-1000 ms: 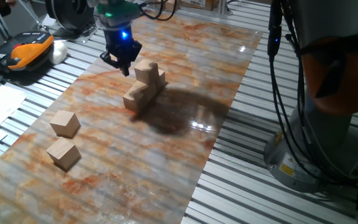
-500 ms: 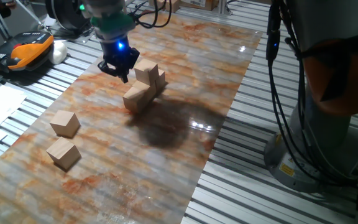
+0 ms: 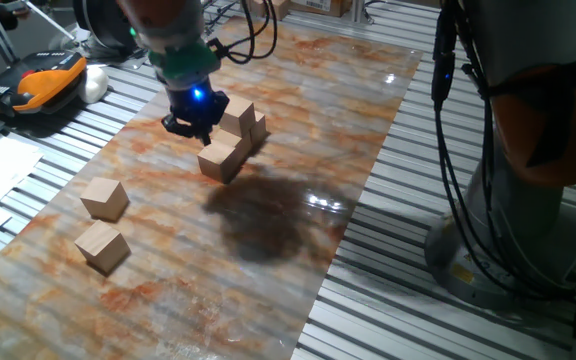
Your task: Stack the blocks into a pyramid shape
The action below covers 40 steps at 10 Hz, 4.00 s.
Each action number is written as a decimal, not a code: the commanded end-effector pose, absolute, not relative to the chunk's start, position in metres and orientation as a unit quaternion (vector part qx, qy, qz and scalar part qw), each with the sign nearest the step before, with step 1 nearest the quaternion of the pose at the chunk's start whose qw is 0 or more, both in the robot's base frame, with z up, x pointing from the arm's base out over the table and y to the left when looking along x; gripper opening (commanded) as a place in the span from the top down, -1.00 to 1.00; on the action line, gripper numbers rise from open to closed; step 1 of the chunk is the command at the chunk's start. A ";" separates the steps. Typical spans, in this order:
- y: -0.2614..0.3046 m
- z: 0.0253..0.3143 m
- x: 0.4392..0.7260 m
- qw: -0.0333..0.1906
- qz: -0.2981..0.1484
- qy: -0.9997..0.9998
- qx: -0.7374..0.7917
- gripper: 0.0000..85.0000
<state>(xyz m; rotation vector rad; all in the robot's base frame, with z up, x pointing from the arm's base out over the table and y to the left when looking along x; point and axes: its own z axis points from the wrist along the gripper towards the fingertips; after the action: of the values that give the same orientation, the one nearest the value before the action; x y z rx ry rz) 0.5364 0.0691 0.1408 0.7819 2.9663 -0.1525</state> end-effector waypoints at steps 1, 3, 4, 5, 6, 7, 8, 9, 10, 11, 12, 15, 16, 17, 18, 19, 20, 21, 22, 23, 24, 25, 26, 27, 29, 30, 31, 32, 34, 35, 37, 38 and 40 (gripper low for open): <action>0.070 0.140 0.534 0.035 -0.050 0.966 0.253 1.00; 0.071 0.139 0.530 0.034 -0.049 0.968 0.243 1.00; 0.071 0.139 0.530 0.033 -0.046 0.970 0.238 1.00; 0.071 0.139 0.530 0.028 -0.029 0.971 0.237 1.00; 0.071 0.139 0.530 0.020 -0.007 0.972 0.233 1.00; 0.071 0.139 0.530 0.010 -0.003 0.973 0.229 1.00; 0.071 0.139 0.530 -0.003 0.003 0.974 0.227 1.00; 0.071 0.139 0.530 -0.014 0.012 0.973 0.229 1.00; 0.071 0.139 0.530 -0.017 0.023 0.972 0.234 1.00; 0.071 0.139 0.530 -0.017 0.024 0.971 0.236 1.00; 0.071 0.139 0.530 -0.016 0.012 0.972 0.235 1.00; 0.071 0.139 0.530 -0.021 0.007 0.974 0.225 1.00; 0.071 0.139 0.530 -0.017 -0.008 0.977 0.214 1.00; 0.071 0.139 0.530 -0.007 -0.014 0.982 0.189 1.00; 0.071 0.139 0.530 -0.006 -0.014 0.986 0.165 1.00; 0.071 0.139 0.530 -0.008 -0.011 0.990 0.138 1.00; 0.071 0.139 0.530 -0.010 -0.003 0.993 0.118 1.00; 0.071 0.139 0.530 -0.008 0.000 0.995 0.104 1.00; 0.071 0.139 0.530 -0.004 0.002 0.996 0.094 1.00; 0.071 0.139 0.530 0.001 0.012 0.996 0.087 1.00; 0.071 0.139 0.530 0.002 0.018 0.997 0.080 1.00; 0.071 0.139 0.530 -0.006 0.030 0.997 0.072 1.00; 0.071 0.139 0.530 -0.013 0.023 0.998 0.060 1.00; 0.071 0.139 0.530 -0.009 0.009 0.998 0.064 1.00; 0.071 0.139 0.530 -0.001 0.015 0.998 0.060 1.00; 0.071 0.139 0.530 -0.006 0.020 0.998 0.064 1.00; 0.071 0.139 0.530 -0.008 0.021 0.997 0.070 1.00; 0.071 0.139 0.530 -0.010 0.027 0.997 0.077 1.00; 0.071 0.139 0.530 -0.007 0.031 0.996 0.083 1.00; 0.071 0.139 0.530 -0.005 0.029 0.996 0.086 1.00; 0.071 0.139 0.531 -0.001 0.018 0.995 0.098 1.00; 0.071 0.140 0.531 -0.004 0.021 0.995 0.102 1.00; 0.071 0.139 0.531 -0.013 0.044 0.991 0.126 1.00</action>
<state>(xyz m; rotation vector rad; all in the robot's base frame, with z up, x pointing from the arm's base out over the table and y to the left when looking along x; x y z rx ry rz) 0.5314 0.0711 0.1385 0.4113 3.1392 0.1392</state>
